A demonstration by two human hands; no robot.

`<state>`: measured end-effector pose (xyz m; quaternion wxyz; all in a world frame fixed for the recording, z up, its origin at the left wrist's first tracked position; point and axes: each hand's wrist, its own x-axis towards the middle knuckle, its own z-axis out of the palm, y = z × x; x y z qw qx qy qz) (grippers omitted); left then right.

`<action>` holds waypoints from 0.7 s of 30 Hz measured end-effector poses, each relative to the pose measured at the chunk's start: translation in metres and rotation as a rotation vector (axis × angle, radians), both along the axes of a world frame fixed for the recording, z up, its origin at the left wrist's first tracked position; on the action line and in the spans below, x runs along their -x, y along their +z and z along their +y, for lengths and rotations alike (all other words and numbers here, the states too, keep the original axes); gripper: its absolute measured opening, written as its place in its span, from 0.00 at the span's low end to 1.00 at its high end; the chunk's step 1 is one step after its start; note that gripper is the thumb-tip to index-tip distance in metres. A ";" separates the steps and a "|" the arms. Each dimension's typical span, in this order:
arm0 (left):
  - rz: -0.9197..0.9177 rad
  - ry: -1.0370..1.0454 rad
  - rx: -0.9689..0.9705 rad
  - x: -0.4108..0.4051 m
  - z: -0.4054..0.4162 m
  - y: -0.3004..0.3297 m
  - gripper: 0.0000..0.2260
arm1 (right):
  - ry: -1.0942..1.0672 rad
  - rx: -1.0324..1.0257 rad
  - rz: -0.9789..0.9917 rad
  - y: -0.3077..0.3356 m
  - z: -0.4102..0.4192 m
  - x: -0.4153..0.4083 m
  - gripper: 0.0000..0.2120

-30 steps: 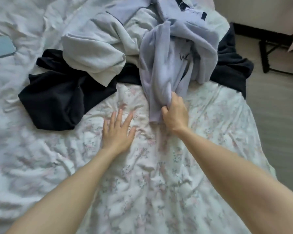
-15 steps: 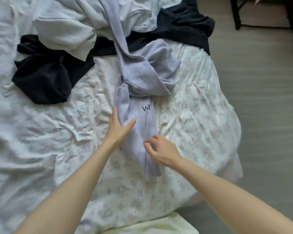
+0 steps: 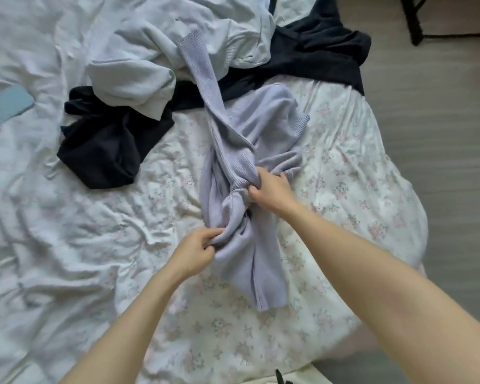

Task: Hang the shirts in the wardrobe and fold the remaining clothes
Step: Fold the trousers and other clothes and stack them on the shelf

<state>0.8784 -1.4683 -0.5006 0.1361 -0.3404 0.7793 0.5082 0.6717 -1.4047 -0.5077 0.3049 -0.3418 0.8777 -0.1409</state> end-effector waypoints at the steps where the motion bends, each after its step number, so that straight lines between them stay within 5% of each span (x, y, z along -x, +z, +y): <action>1: -0.024 0.040 0.012 0.001 -0.003 0.004 0.19 | 0.016 0.022 0.020 0.002 0.007 -0.009 0.13; 4: -0.011 0.199 0.098 0.010 -0.013 0.017 0.25 | 0.120 0.074 0.013 0.011 0.055 -0.035 0.04; 6: 0.099 0.140 0.383 0.019 -0.014 0.030 0.29 | 0.340 0.070 0.135 0.012 0.104 -0.047 0.05; 9: 0.284 -0.388 0.750 0.049 -0.002 0.036 0.31 | 0.556 -0.005 0.359 0.016 0.172 -0.049 0.10; 11: 0.189 -0.654 0.788 0.076 0.009 0.033 0.29 | 0.574 -0.069 0.425 0.019 0.198 -0.042 0.14; 17: -0.154 -0.924 0.688 0.143 0.044 0.019 0.20 | 0.255 -0.569 0.430 0.032 0.242 0.021 0.14; 21: 0.152 -0.757 0.700 0.160 0.055 0.023 0.12 | -0.173 -0.591 0.129 0.023 0.259 0.058 0.19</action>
